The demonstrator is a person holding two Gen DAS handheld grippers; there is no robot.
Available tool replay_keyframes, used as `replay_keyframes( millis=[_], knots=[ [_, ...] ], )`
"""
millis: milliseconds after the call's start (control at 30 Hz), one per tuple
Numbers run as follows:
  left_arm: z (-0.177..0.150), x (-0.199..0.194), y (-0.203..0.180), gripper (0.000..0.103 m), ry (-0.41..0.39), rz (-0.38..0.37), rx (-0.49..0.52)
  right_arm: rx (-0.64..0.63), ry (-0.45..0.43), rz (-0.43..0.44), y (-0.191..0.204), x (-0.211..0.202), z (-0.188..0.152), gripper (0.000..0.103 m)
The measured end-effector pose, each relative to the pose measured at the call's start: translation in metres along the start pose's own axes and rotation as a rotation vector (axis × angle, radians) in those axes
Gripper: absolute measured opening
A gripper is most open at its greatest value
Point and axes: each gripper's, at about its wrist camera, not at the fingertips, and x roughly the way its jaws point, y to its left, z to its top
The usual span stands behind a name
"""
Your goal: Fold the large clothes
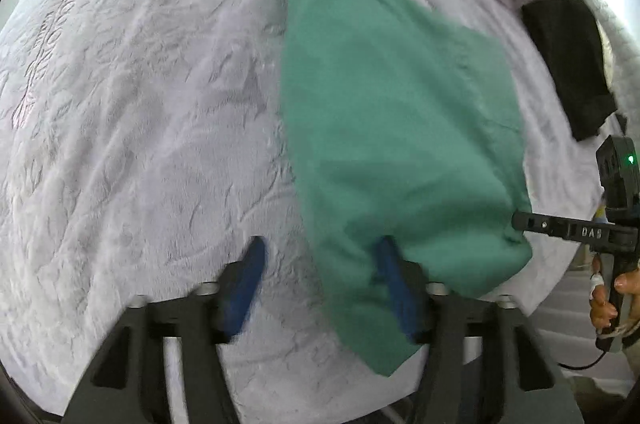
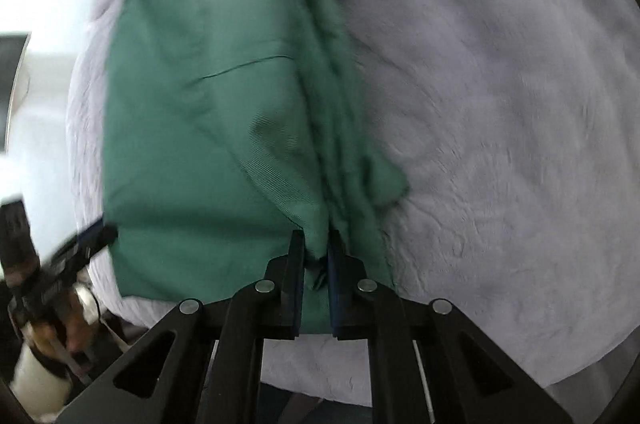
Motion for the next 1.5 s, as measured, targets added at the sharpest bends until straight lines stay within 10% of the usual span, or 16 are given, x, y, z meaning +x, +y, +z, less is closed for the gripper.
replay_keyframes(
  millis=[567,667,733,1500],
  knots=[
    [-0.004,-0.036,-0.011,0.069,-0.021,0.193,-0.015,-0.02,-0.068,-0.141,0.022,-0.058,-0.009,0.019],
    [0.001,-0.043,-0.012,0.072,-0.038,0.206,-0.046,-0.028,-0.098,-0.156,0.024,-0.074,-0.02,0.045],
    [0.003,-0.047,-0.013,0.102,-0.052,0.213,-0.064,-0.044,-0.12,-0.156,0.031,-0.08,-0.013,0.055],
    [0.017,-0.063,-0.041,0.102,-0.062,0.266,-0.057,-0.108,-0.157,-0.197,0.056,-0.1,-0.016,0.085]
  ],
)
